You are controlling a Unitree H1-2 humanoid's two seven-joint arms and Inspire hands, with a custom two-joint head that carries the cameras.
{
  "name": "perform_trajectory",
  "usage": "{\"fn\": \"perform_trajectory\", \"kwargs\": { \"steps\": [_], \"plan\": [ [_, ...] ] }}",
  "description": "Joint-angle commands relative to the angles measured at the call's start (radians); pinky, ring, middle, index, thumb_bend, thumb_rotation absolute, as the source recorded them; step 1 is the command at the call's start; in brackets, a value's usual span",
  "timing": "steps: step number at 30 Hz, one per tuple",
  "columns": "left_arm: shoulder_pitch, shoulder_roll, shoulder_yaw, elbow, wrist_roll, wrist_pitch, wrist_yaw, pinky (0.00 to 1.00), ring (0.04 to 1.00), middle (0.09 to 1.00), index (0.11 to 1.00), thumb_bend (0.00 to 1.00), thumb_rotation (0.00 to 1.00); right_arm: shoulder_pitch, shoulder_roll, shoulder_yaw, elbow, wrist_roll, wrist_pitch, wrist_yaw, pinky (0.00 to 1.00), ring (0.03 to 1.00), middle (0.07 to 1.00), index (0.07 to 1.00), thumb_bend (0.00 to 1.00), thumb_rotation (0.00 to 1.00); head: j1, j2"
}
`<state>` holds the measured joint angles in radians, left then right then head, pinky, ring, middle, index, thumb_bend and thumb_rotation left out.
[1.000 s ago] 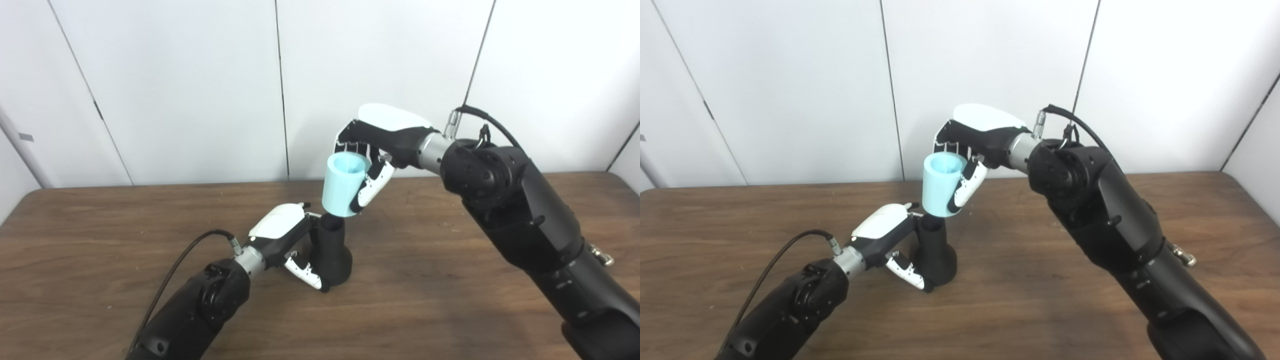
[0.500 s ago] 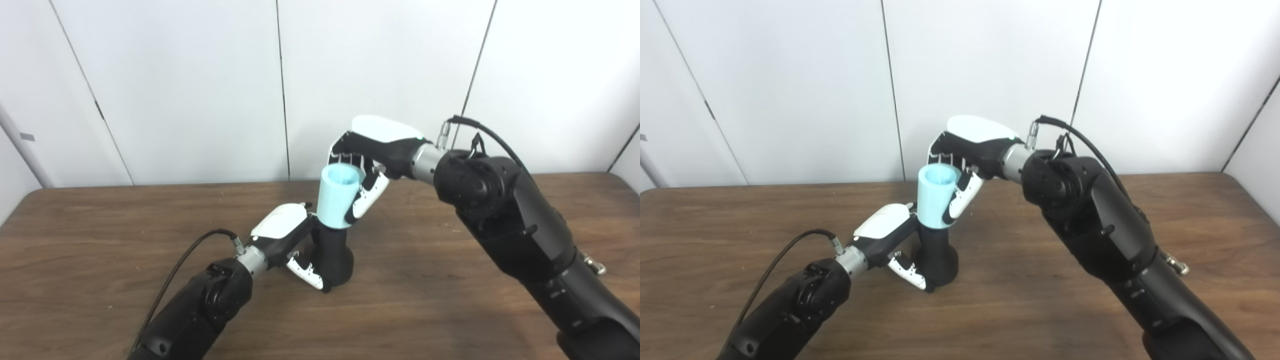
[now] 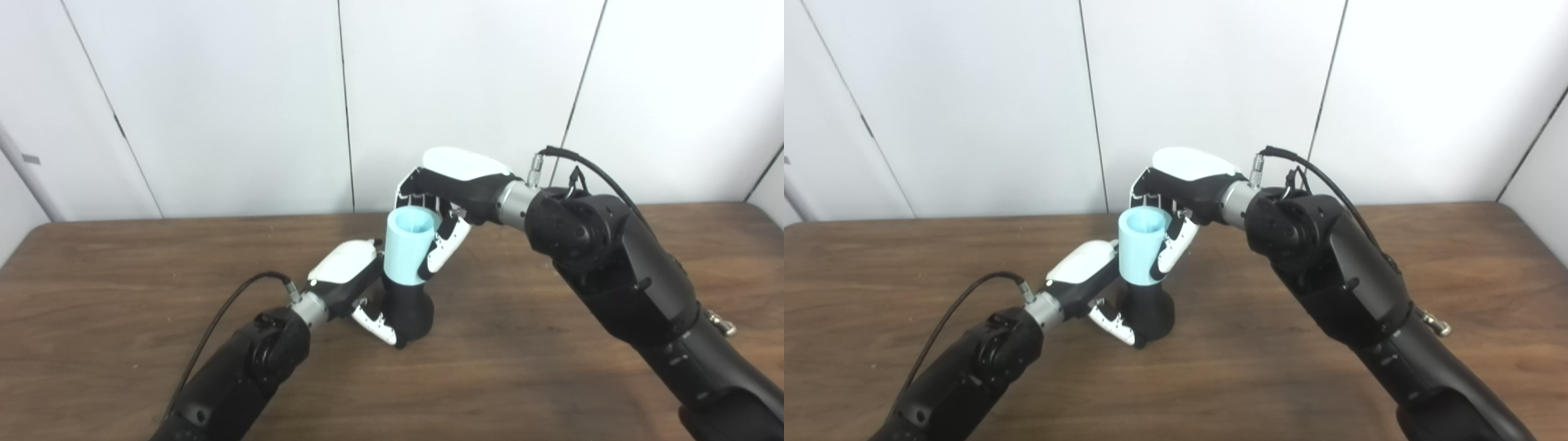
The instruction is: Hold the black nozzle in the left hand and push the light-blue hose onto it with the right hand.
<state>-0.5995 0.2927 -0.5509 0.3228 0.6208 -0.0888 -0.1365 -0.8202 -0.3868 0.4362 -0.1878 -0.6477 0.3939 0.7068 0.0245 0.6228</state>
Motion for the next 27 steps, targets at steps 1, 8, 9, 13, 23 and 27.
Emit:
{"fn": "perform_trajectory", "kwargs": {
  "steps": [1,8,9,13,23,27],
  "plan": [
    [0.030,-0.007,-0.041,0.020,0.053,0.019,-0.061,1.00,0.577,0.471,0.490,0.53,0.00,-0.028,-0.005,0.000,-0.011,-0.009,-0.028,-0.009,0.35,0.453,0.484,0.493,0.50,0.00,0.003,0.002],
    [0.033,-0.010,-0.043,0.016,0.061,0.024,-0.056,1.00,0.577,0.471,0.490,0.53,0.00,-0.011,0.021,0.011,-0.001,-0.022,-0.013,-0.006,0.35,0.458,0.484,0.495,0.50,0.00,0.006,0.009],
    [0.033,-0.010,-0.043,0.016,0.061,0.023,-0.056,1.00,0.577,0.472,0.490,0.53,0.00,-0.008,0.027,0.012,0.001,-0.023,-0.011,-0.006,0.35,0.458,0.484,0.496,0.50,0.00,0.006,0.009],
    [0.035,-0.011,-0.041,0.015,0.059,0.022,-0.054,1.00,0.577,0.473,0.489,0.53,0.00,-0.002,0.038,0.012,0.002,-0.030,-0.014,-0.002,0.35,0.458,0.485,0.496,0.50,0.00,0.006,0.014],
    [0.030,-0.015,-0.042,0.019,0.062,0.023,-0.053,1.00,0.581,0.473,0.489,0.53,0.00,0.014,0.036,0.025,0.014,-0.028,-0.054,-0.004,0.35,0.457,0.486,0.494,0.50,0.00,0.005,0.019],
    [0.026,-0.017,-0.044,0.022,0.066,0.021,-0.051,1.00,0.581,0.472,0.490,0.53,0.00,0.030,0.039,0.049,0.015,-0.039,-0.074,-0.003,0.36,0.448,0.482,0.493,0.50,0.00,0.004,0.021]
  ]
}}
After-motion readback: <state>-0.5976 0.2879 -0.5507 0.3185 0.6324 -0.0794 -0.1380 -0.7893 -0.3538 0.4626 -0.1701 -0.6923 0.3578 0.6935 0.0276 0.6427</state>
